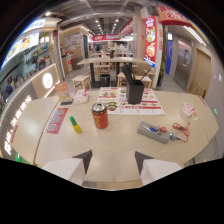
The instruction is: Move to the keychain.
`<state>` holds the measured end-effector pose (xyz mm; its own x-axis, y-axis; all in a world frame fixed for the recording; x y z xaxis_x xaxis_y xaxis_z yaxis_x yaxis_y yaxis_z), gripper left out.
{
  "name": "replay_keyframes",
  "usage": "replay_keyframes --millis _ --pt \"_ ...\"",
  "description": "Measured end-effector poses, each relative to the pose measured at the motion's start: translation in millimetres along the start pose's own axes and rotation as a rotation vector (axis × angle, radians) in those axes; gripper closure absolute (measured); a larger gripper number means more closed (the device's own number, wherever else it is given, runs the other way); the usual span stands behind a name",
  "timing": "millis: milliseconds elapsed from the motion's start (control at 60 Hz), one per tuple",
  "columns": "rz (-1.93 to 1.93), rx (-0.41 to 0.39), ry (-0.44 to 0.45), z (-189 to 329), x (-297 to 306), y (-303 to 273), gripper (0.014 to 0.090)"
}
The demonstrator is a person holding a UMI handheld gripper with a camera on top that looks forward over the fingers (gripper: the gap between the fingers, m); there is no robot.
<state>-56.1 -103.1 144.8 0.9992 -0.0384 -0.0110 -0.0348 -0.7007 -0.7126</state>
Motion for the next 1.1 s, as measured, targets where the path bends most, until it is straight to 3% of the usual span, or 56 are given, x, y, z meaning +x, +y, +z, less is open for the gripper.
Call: replay_keyframes --millis 167,367,583,1100 --pt "0.008 -0.024 0.008 0.8 38.6 10.9 0.0203" --pt "0.014 -0.041 0.092 15.0 116.4 19.5 0.0204" --pt "0.025 -0.035 0.123 52.9 172.6 4.5 0.0204" --pt "0.005 -0.04 0.074 149.0 195.3 -40.6 0.0201"
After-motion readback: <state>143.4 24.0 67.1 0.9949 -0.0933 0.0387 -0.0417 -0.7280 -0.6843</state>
